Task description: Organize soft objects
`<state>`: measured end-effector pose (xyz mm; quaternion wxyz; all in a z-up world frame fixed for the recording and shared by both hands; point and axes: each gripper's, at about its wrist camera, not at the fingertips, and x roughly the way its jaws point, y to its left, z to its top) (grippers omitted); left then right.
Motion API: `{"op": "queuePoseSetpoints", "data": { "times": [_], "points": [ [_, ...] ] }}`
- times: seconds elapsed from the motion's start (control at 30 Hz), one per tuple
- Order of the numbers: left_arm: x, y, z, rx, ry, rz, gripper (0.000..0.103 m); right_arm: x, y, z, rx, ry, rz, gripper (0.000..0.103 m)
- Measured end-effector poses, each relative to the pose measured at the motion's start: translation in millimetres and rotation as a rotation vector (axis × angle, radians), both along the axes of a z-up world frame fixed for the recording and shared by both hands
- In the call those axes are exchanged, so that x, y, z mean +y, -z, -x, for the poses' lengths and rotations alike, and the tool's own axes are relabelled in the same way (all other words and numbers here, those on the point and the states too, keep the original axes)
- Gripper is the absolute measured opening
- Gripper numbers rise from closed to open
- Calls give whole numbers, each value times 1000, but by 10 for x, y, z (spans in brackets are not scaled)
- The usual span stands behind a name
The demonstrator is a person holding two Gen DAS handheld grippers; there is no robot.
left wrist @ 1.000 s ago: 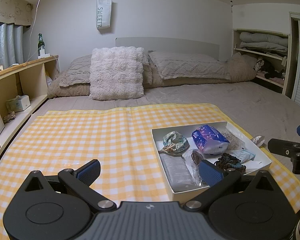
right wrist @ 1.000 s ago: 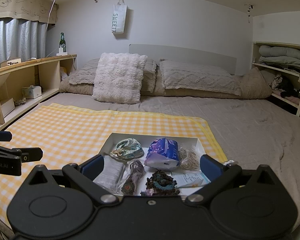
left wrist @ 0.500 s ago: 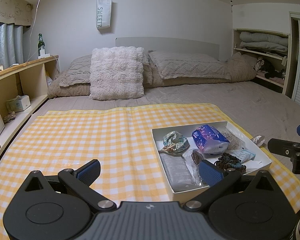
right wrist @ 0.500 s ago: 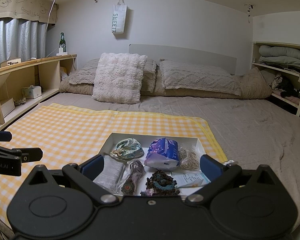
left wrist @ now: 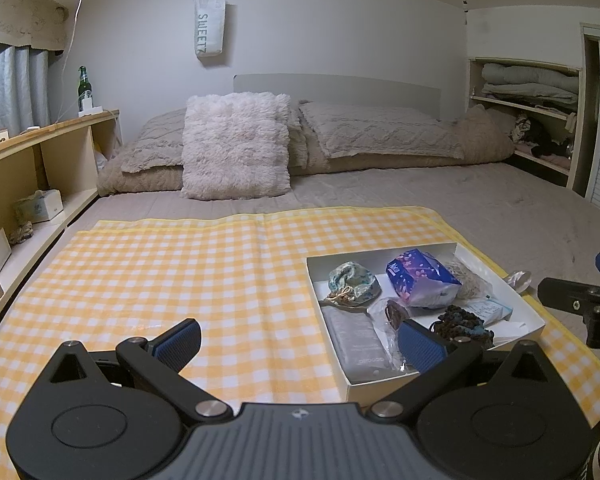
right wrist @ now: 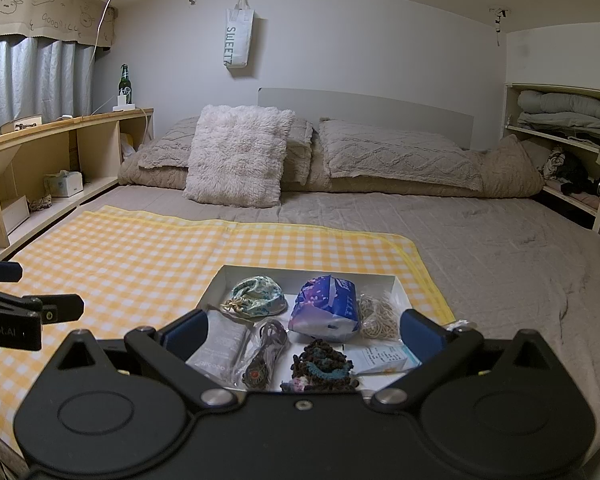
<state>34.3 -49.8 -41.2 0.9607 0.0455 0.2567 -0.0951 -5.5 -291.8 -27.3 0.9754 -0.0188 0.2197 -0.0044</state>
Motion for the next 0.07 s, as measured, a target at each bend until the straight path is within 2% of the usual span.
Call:
{"op": "queuePoseSetpoints", "data": {
  "times": [0.07],
  "points": [
    [12, 0, -2, 1, -4, 0, 103, 2, 0, 0, 0, 0, 0, 103]
  ]
}}
